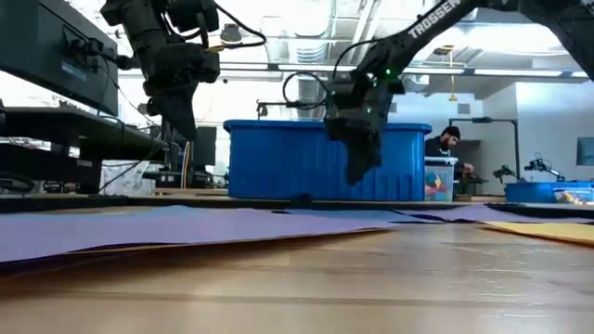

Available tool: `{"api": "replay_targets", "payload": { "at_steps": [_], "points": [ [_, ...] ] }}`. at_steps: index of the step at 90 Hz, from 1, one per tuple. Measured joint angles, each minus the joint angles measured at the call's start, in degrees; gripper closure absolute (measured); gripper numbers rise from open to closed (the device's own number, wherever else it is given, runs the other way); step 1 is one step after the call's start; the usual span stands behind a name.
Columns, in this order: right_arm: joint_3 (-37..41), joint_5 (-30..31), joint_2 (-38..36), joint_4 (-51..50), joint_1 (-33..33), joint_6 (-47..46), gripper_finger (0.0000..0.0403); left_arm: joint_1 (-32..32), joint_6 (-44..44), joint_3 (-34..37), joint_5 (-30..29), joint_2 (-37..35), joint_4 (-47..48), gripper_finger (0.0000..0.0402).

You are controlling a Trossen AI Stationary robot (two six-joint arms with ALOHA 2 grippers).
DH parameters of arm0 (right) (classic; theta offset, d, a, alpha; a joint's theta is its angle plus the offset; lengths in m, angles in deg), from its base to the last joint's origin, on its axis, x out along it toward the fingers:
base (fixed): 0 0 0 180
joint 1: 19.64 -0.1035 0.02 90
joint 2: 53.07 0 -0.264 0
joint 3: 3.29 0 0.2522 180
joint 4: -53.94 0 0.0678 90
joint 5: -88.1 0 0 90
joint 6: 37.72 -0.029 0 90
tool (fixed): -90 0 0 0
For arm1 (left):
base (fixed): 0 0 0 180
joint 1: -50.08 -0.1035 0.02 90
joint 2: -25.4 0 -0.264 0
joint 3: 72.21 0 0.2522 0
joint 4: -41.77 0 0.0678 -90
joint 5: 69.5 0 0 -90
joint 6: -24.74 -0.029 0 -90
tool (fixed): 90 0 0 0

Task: Organize paper
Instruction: Put the blue paper on the table

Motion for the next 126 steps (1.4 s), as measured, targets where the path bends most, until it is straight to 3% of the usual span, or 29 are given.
{"api": "replay_targets", "payload": {
  "at_steps": [8, 46, 63, 96, 126],
  "points": [
    [2.5, 2.6, 0.0, 3.0, -0.8, -2.5, 0.0392, 0.0, -1.0, 0.0, 0.0, 0.0, 0.0, 0.0402],
    [8.6, 2.6, 1.8, 16.4, -0.6, -7.7, 0.0403, 0.0, -4.9, 0.0, 0.0, 0.0, -0.1, 0.0402],
    [5.7, -0.1, 6.1, 14.4, 0.1, -7.8, 0.0403, 0.0, -4.0, -0.1, 0.0, 0.0, 0.3, 0.0402],
    [1.6, 1.7, 6.8, 14.7, 4.0, -6.4, 0.0403, 0.0, -2.8, -0.1, 0.0, 0.0, 0.4, 0.0402],
    [1.6, -3.0, 6.8, 14.4, 3.1, -9.9, 0.0403, 0.0, -3.1, 0.0, 0.0, 0.0, 0.4, 0.0402]
  ]
}}
